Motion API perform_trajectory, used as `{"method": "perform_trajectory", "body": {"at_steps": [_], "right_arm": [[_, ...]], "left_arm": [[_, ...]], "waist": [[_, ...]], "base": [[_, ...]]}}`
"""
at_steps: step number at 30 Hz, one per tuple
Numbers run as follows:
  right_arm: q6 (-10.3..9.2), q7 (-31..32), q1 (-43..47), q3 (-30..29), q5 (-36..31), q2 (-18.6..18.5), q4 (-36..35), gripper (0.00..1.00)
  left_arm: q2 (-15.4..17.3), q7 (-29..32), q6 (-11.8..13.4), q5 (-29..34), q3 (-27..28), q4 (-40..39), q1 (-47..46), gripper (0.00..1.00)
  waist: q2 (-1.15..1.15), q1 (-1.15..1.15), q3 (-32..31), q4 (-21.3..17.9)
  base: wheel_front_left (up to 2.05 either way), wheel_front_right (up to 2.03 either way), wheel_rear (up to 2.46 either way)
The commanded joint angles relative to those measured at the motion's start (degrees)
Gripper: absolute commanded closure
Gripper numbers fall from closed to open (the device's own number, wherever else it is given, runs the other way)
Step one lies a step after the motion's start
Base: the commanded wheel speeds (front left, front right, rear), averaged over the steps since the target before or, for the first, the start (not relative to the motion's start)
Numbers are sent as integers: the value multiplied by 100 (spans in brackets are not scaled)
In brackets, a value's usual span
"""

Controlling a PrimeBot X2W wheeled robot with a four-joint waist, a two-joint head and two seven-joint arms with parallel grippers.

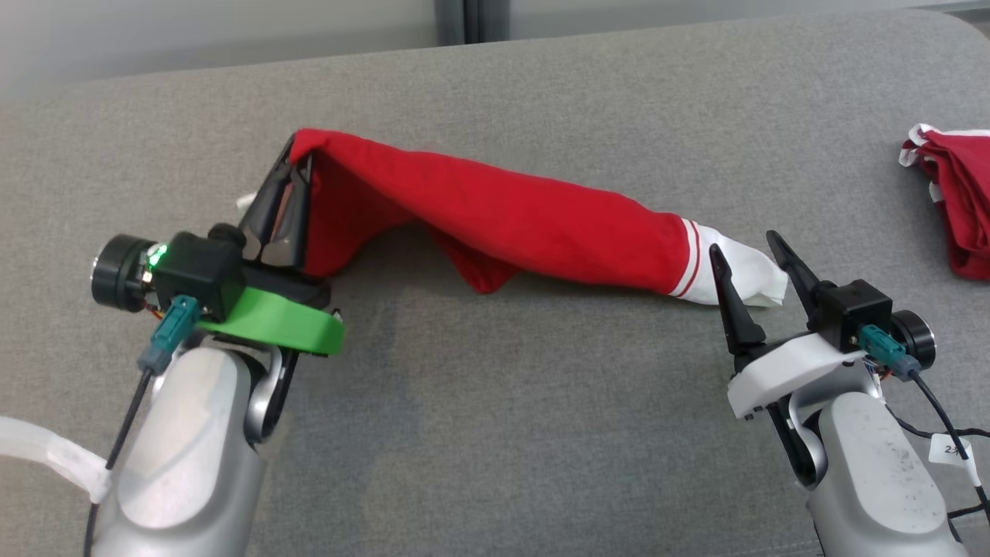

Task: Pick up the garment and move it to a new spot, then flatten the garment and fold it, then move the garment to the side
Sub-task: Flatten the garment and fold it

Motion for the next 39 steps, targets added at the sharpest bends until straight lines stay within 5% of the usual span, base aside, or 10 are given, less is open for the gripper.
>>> {"method": "perform_trajectory", "body": {"at_steps": [1,11,22,24,25,39], "right_arm": [[-9,1,-46,11,41,-19,-30,0],[-9,1,-198,183,362,-15,-179,0],[-9,1,-323,349,612,-12,-290,0],[-9,1,-328,338,620,-13,-311,0],[-9,1,-331,325,621,-14,-319,0],[-9,0,-299,225,464,-14,-220,0]], "left_arm": [[95,-1,-14,-71,-11,106,-229,100],[488,-1,-8,-117,-441,1164,-1723,100],[287,-1,7,-11,-395,2396,-3133,100],[220,-1,30,0,-347,2499,-3199,54],[177,-1,50,24,-316,2544,-3209,0],[-433,-1,15,-114,-24,2097,-1413,0]], "waist": [[0,0,208,-172],[0,0,807,-714],[0,0,1265,-1125],[0,0,1299,-1127],[0,0,1315,-1116],[0,0,1072,-645]], "base": [[0,0,0],[0,0,0],[0,0,0],[0,0,0],[0,0,0],[0,0,0]]}}
